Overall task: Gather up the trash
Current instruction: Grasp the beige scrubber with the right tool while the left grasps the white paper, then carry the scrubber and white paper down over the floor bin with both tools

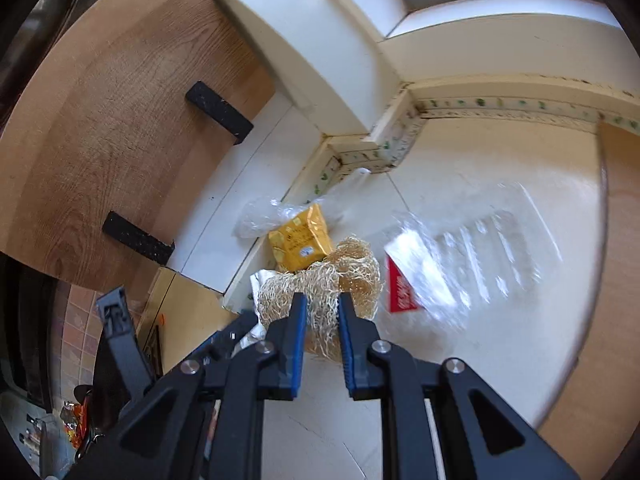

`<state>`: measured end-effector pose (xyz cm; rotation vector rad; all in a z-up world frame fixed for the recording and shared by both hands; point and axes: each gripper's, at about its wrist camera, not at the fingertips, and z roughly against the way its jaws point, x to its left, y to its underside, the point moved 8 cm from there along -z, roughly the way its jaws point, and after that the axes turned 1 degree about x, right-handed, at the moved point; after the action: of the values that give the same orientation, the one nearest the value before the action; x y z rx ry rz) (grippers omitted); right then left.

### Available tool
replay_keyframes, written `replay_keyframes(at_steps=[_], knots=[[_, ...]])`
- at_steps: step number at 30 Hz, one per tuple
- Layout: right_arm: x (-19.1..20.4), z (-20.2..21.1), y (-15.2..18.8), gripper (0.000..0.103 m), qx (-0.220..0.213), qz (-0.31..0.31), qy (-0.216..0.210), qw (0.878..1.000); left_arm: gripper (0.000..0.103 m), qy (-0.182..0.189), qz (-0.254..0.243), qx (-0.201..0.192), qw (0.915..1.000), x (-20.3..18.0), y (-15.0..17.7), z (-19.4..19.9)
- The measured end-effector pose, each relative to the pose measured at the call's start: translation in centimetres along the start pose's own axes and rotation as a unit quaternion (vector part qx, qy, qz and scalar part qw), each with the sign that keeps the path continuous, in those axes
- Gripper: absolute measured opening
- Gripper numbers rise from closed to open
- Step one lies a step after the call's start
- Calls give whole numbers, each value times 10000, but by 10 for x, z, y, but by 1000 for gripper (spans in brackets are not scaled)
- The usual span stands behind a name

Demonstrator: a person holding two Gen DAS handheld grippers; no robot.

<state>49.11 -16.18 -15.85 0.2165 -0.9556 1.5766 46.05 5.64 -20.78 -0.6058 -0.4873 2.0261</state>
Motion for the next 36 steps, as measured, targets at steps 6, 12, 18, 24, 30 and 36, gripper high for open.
replay_keyframes(at_steps=[6, 12, 18, 24, 30, 36], knots=[[-10, 5, 18, 15, 68, -200, 5, 9998, 48, 67, 136, -105, 9998, -10, 6, -9], [-2, 18, 29, 15, 11, -151, 21, 9999, 8, -118, -11, 63, 9999, -14, 15, -22], [17, 40, 41, 15, -198, -47, 119, 9997, 5, 209, -210, 14, 9996, -15, 22, 2], [44, 68, 71, 15, -492, -12, 271, 9984, 5, 523, -614, -202, 9965, 2, 35, 57], [84, 87, 133, 15, -616, -105, 338, 9975, 5, 798, -1054, -324, 9907, 45, 60, 125], [133, 87, 219, 15, -505, 451, 706, 9952, 5, 1032, -1701, -223, 9798, 100, 118, 185]])
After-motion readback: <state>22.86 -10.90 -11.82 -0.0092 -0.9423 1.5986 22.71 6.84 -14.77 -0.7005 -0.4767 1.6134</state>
